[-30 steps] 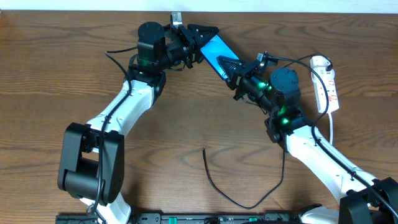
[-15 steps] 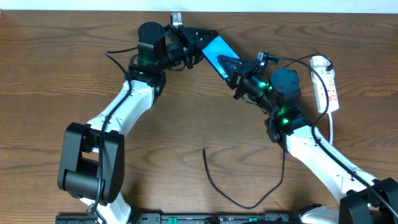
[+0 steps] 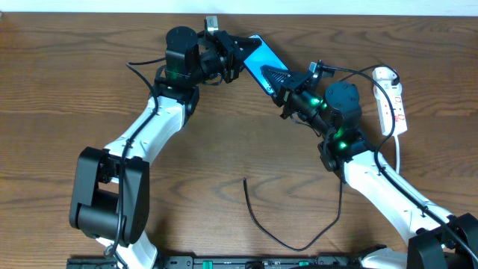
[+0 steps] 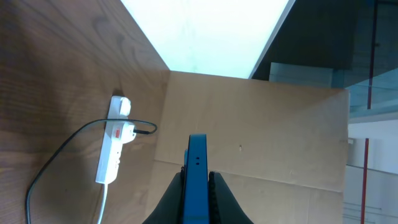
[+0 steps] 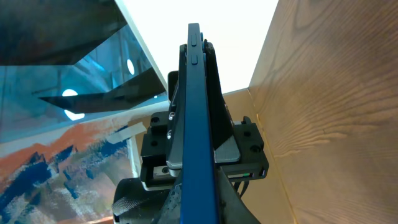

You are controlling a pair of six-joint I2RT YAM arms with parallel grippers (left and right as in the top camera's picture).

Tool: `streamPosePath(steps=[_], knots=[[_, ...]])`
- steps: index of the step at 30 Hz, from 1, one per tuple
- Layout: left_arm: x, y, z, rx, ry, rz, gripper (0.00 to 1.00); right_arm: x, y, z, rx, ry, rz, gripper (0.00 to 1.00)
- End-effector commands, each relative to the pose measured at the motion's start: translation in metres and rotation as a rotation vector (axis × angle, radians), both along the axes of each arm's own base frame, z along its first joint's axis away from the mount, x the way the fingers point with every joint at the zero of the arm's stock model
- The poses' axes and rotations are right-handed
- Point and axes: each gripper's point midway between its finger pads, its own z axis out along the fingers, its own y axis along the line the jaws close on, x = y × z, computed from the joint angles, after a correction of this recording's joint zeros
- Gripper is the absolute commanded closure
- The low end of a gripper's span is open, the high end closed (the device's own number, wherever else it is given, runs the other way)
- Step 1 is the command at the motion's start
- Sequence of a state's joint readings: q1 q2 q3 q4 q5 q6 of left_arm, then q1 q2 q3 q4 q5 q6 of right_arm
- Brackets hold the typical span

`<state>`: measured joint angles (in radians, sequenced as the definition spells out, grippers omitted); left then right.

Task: Plug charger to phone and switch on socket
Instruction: 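Move the phone to the upper left with the left gripper, releasing right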

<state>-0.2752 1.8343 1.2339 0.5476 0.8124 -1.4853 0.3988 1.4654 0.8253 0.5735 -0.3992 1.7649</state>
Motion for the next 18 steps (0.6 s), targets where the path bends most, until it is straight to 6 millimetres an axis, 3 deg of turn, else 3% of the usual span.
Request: streamPosePath(steps=[1,2,6,7,8,18], knots=[[-0.003,0.001,0.022,-0.001,-0.079,-0.005,0.93,-0.001,0.003,0.012,0.023,-0.010,0.003,0.99],[-0.003,0.001,0.022,-0.001,-0.079,-0.005,0.92,-0.001,0.003,0.012,0.023,-0.010,0.003,0.92],[-0.002,0.003,0.022,0.000,-0.079,0.000,0.93,-0.001,0.003,0.012,0.024,-0.010,0.004,0.39],[-0.001,0.006,0.022,0.000,-0.079,0.004,0.92,-0.001,0.004,0.012,0.024,-0.012,0.006,0.16],[0.001,0.008,0.022,0.000,-0.079,0.010,0.92,-0.001,0.004,0.013,0.026,-0.016,0.007,0.01],[0.019,0.063,0.022,-0.003,-0.077,0.071,0.93,-0.002,0.005,0.015,0.028,-0.023,0.018,0.01]])
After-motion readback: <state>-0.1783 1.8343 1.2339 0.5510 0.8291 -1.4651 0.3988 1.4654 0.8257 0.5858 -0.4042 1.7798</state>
